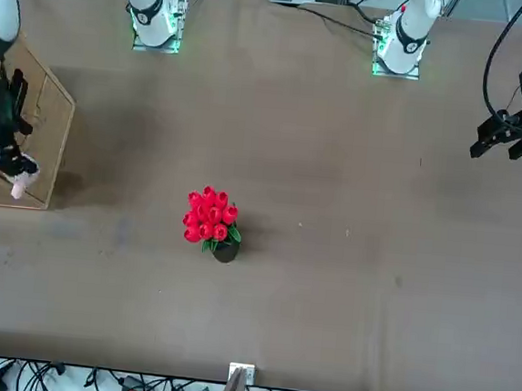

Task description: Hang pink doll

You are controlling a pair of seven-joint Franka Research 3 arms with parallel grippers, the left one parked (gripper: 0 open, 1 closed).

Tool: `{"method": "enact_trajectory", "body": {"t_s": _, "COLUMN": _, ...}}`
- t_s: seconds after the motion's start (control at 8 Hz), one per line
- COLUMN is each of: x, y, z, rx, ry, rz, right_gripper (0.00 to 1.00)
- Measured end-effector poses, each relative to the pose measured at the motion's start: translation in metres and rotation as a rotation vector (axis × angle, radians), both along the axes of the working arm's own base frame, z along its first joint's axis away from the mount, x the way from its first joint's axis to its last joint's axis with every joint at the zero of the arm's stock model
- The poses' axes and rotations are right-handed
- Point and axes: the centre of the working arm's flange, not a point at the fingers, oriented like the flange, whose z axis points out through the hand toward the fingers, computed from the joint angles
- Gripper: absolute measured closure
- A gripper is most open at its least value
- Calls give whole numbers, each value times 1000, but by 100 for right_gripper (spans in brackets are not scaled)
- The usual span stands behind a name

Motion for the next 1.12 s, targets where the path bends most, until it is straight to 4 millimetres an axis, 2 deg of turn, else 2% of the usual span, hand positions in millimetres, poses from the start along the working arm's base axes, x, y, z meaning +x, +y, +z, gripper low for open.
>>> {"method": "enact_trajectory", "body": {"t_s": 0.38, "x": -3, "y": 39, "z": 11, "rx": 40, "ry": 26, "rz": 334, "right_gripper": 0}}
{"method": "enact_trajectory", "body": {"t_s": 0.5, "x": -5, "y": 49, "z": 14, "rx": 54, "ry": 40, "rz": 494, "right_gripper": 0}}
{"method": "enact_trajectory", "body": {"t_s": 0.88, "x": -10, "y": 57, "z": 32, "rx": 90, "ry": 59, "rz": 937, "right_gripper": 0}}
{"method": "enact_trajectory", "body": {"t_s": 1.12, "x": -21, "y": 82, "z": 48, "rx": 63, "ry": 42, "rz": 1030, "right_gripper": 0}}
